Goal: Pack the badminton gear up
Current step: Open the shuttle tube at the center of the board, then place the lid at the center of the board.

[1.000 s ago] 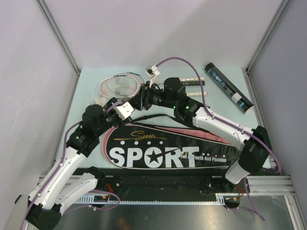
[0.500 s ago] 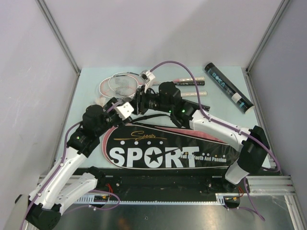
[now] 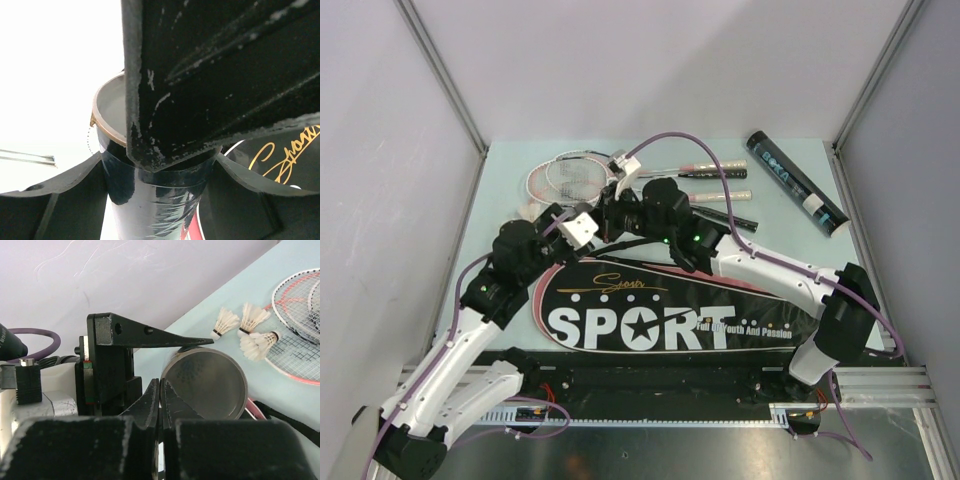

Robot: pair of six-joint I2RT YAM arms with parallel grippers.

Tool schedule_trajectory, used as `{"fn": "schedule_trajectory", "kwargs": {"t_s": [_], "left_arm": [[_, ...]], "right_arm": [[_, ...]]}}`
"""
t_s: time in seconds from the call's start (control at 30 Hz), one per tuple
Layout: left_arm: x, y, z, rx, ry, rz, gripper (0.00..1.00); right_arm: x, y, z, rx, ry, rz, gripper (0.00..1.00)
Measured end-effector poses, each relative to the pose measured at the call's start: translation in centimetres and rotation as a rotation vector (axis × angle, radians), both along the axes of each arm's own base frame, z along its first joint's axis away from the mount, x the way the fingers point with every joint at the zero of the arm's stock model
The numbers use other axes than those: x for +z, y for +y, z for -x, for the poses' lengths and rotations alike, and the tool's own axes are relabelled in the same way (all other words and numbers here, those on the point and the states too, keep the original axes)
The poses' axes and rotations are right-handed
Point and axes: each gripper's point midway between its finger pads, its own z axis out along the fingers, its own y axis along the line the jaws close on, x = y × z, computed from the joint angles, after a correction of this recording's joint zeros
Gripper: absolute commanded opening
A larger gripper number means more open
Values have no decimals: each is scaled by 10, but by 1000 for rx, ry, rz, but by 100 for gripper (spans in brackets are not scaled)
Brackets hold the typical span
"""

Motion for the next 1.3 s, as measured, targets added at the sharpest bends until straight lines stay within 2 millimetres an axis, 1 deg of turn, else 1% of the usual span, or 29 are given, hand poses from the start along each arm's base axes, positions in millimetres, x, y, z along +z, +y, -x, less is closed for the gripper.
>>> {"fn": "schedule_trajectory", "kwargs": {"t_s": [0.07, 0.1, 0.17, 0.2, 0.27, 0.3, 0.37, 0.4, 0.5, 0.57, 0.63, 0.7, 0.73, 0.8, 0.83, 0.87, 0.9, 0.97, 1.0, 1.03, 1.07, 1.1, 1.17, 1.23, 1.3], "left_arm": [[0, 0, -1, 2, -6, 2, 11], [-1, 0, -1, 0, -8, 3, 8], [-3, -4, 1, -19, -15, 3, 7], [-4, -7, 3, -33, -20, 8, 4], [-5, -14, 7, -70, -31, 23, 2], [-5, -16, 8, -80, -37, 32, 0], [-7, -13, 8, -69, -42, 30, 0], [-10, -10, 8, -56, -43, 23, 0], [-13, -6, 9, -43, -46, 18, 0], [-14, -5, 10, -40, -47, 18, 0], [-13, -5, 10, -39, -48, 18, 0], [-13, -4, 10, -37, -47, 20, 0], [-13, -4, 10, -33, -47, 20, 0], [-13, -2, 8, -17, -43, 25, 0], [-12, -2, 7, -3, -36, 36, 0], [-10, -1, 6, 11, -32, 45, 1], [-8, 0, 5, 22, -26, 59, 1], [-4, -1, 5, 32, -20, 91, 2], [-2, -1, 6, 35, -21, 103, 2], [0, 0, 7, 40, -22, 116, 2], [3, 1, 8, 44, -26, 125, 2], [4, 2, 8, 52, -30, 132, 2], [9, 7, 9, 83, -43, 149, 5], [14, 14, 9, 122, -57, 168, 7], [20, 20, 10, 154, -72, 188, 8]], "right_arm": [[0, -1, -1, -11, 2, -2, 0], [0, -2, 0, -15, 6, -5, 0], [-3, -10, -2, -22, 26, -9, 0], [-3, -15, -1, -15, 47, -19, 0], [-3, -25, 2, 26, 102, -47, 0], [-1, -29, 2, 45, 127, -65, 0], [7, -41, -1, 80, 176, -121, 0], [15, -50, -3, 88, 184, -157, 0], [34, -71, -8, 83, 176, -229, 0], [49, -81, -5, 85, 156, -264, 0], [59, -89, -5, 70, 129, -280, 0], [64, -102, -10, 29, 95, -271, 0], [64, -109, -17, -8, 82, -264, 0], [57, -133, -44, -139, 44, -213, 0], [45, -148, -64, -245, 33, -163, 0], [35, -157, -75, -305, 34, -125, 0], [18, -172, -92, -400, 39, -63, 0], [-23, -199, -120, -554, 71, 74, 0], [-42, -208, -129, -599, 90, 130, 0], [-66, -215, -136, -632, 116, 193, 0], [-94, -222, -144, -661, 148, 261, 0], [-117, -226, -148, -679, 174, 317, 0], [-169, -226, -153, -691, 217, 440, 0], [-207, -218, -151, -674, 242, 526, 0], [-240, -210, -149, -653, 263, 589, 0]]}}
